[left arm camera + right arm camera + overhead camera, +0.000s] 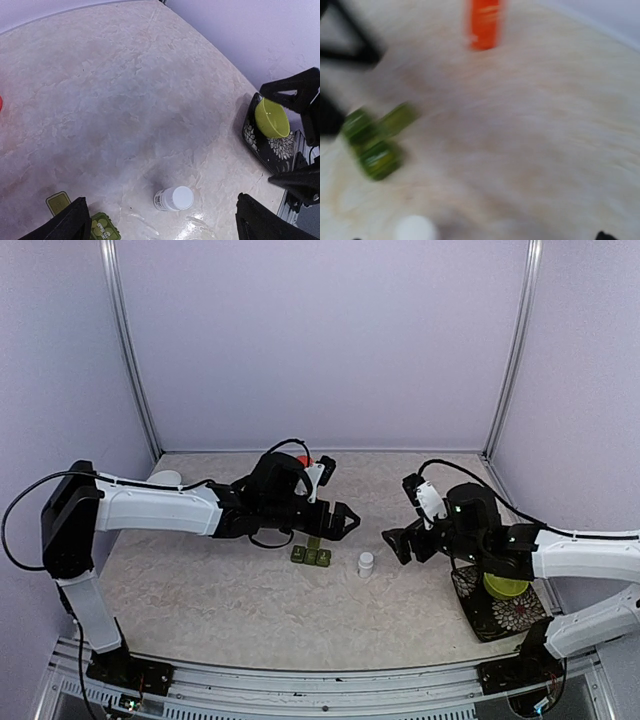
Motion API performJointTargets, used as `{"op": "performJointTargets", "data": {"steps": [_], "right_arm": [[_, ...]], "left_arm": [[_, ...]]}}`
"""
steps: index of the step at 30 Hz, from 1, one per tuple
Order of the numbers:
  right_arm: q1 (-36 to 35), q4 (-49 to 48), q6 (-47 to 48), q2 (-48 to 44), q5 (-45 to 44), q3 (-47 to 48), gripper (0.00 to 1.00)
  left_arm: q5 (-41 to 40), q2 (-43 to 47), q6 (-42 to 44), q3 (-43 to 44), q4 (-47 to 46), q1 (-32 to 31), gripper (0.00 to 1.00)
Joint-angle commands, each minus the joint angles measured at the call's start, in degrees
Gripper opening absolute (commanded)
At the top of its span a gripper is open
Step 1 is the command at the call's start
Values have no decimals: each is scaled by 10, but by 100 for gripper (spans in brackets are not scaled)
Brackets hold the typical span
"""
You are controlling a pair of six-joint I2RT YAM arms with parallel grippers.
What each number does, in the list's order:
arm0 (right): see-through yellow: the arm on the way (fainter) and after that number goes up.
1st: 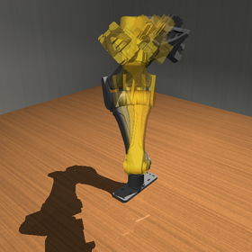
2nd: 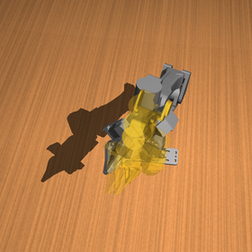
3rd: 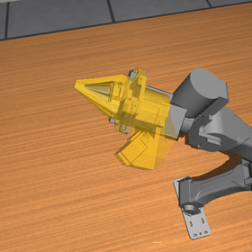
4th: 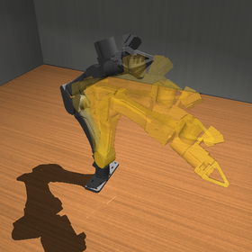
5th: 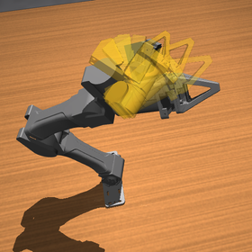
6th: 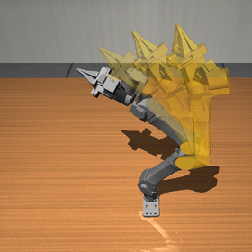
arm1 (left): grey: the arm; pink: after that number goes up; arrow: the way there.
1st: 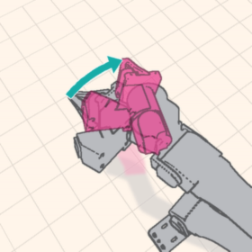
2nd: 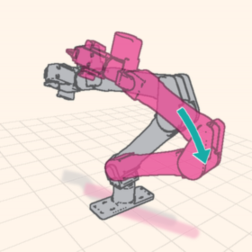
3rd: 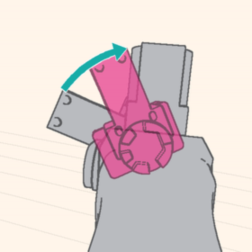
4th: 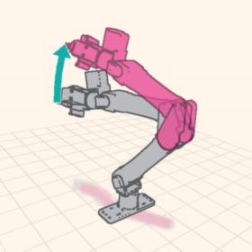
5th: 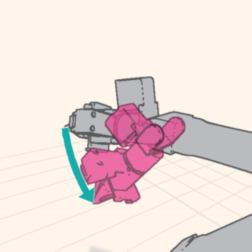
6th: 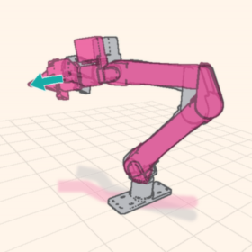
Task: Sort the pills into containers
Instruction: Place the pill bottle at the center of the board, then pick up the pill bottle from the center of the board.
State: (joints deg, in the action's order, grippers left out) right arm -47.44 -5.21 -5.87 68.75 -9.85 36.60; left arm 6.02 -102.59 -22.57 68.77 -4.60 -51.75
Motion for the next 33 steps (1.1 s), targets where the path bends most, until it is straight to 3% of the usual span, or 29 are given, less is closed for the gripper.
{"op": "performJointTargets", "data": {"steps": [1, 6, 16, 33], "right_arm": [[18, 32, -71, -86, -114, -38, 100], [56, 63, -102, -133, -109, -35, 100], [64, 68, -106, -93, -82, -27, 100], [64, 52, -101, -61, -76, -30, 100]], "left_arm": [[-19, -37, 49, 48, 69, -20, 98], [-24, -80, 65, 98, 106, -40, 95], [-97, -149, 81, 190, 206, -73, 90], [-135, -213, 94, 247, 254, -95, 81]]}}
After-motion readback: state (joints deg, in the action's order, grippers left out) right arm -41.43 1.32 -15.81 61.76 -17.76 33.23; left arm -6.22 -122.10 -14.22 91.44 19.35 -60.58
